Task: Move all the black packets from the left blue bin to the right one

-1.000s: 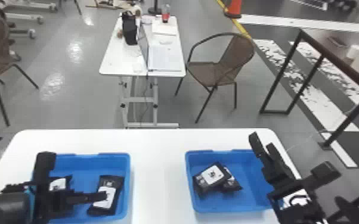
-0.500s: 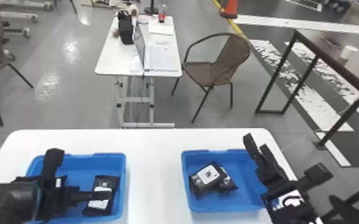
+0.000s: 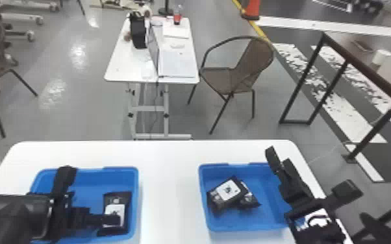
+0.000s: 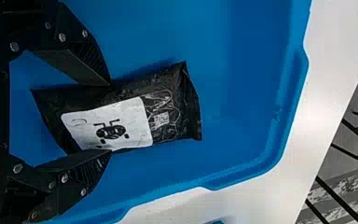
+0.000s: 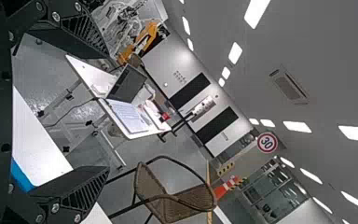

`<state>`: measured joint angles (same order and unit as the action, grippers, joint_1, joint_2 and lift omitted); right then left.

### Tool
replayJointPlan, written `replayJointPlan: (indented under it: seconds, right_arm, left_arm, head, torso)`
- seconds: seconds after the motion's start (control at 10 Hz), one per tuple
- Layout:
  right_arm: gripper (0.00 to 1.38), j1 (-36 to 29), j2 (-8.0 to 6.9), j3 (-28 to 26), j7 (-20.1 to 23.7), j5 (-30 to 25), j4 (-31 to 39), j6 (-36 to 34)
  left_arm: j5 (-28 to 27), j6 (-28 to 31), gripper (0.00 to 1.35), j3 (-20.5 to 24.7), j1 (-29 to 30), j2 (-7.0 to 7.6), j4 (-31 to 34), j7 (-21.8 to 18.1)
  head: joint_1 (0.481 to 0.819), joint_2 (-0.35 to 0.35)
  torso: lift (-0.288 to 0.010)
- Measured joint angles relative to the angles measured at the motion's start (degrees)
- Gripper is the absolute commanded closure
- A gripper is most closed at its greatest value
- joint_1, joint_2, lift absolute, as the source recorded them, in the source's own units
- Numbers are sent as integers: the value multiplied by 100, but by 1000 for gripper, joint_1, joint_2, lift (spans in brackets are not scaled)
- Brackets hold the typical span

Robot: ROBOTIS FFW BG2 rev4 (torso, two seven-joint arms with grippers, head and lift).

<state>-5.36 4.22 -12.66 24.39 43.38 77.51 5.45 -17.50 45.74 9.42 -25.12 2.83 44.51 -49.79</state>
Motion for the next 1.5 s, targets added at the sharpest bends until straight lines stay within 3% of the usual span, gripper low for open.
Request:
replayJointPlan:
  seconds: [0.2,0.3,0.4,0.6,0.9,1.1,1.5]
  right_arm:
    - [179,0,-14,0,24,22,-23,0]
    - [179,-1,-19,0,37,37,-34,0]
    - [179,-14,-24,0,56,63,-39,0]
    - [179,-17,-26,22,82,89,-21,0]
    - [179,-23,-26,157,196,144,54,-28]
    - [179,-21,-26,293,290,163,159,-138]
    - [179,199,-13,761,552,103,213,-394]
  left_arm:
    - [-5,-260,1111,50,-79,26,-254,73]
    - [-1,-442,1188,70,-73,47,-270,74]
    - [-7,-670,1188,72,-46,69,-267,51]
    - [78,-1017,1188,58,85,143,-72,-523]
    - [495,-947,1188,76,1112,136,1914,-1156]
    - [644,-1454,1188,3,1575,63,2859,-1512]
    - [1080,-2953,1188,-374,1414,-40,2838,-1786]
  head:
    - [695,-160]
    - [695,-155]
    - [695,-151]
    - [695,-156]
    - [695,-149]
    - [695,-148]
    - [695,-136]
  torso:
    - [0]
    - [0]
    - [0]
    - [0]
    - [0]
    - [0]
    - [0]
